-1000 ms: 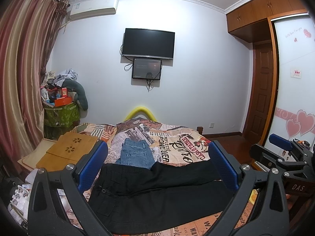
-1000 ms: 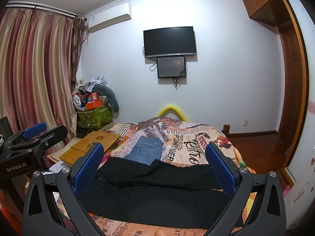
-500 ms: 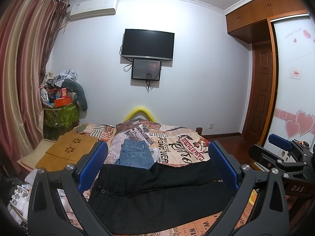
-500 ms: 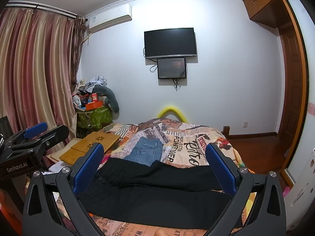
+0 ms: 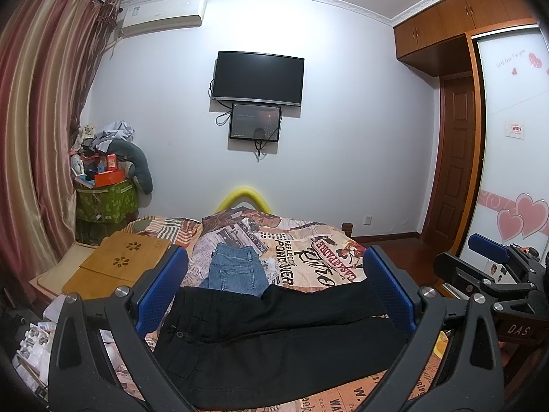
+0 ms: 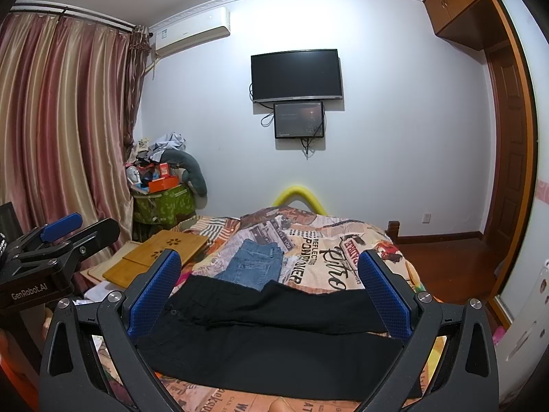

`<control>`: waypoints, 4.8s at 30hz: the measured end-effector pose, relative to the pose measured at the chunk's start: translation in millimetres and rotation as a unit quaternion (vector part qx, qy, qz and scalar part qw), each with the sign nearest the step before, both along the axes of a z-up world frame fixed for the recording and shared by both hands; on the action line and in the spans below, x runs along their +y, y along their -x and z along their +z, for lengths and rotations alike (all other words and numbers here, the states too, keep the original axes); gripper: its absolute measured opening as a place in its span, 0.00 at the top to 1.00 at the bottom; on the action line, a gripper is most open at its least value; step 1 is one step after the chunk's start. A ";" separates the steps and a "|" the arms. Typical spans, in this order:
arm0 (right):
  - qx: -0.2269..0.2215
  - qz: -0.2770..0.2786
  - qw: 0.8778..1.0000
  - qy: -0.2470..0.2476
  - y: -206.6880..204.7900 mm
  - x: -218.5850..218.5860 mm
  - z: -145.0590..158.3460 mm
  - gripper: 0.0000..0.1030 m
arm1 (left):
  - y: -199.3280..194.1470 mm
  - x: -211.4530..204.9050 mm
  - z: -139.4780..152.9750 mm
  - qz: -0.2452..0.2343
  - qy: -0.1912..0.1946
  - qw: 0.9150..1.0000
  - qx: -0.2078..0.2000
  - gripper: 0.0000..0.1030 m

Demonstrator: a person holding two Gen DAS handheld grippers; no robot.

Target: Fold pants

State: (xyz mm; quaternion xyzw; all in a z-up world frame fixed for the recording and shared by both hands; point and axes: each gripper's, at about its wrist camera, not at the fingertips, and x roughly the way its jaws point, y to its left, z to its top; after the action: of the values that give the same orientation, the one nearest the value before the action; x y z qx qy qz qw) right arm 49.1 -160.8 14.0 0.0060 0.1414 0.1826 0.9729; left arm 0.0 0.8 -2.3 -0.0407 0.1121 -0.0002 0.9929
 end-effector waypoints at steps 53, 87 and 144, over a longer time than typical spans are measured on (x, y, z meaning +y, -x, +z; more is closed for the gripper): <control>0.192 -0.002 0.974 0.118 -215.0 3.0 -156.1 0.01 | -266.7 151.8 -192.9 0.150 -0.035 0.954 0.258 0.00; 0.343 0.239 0.884 0.211 -374.8 108.7 -272.1 0.18 | -418.5 231.4 -326.9 0.080 0.093 0.881 0.456 0.73; 0.287 0.184 0.931 0.129 -130.8 39.0 -176.9 0.98 | -168.8 204.7 -214.2 0.100 0.060 0.935 0.334 0.90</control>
State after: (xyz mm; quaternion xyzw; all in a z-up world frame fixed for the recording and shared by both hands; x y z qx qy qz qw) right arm 180.0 -121.7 -162.9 -0.0934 0.4359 0.3291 0.8325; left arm 168.8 205.5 -216.5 -0.1087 0.4327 0.1059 0.8887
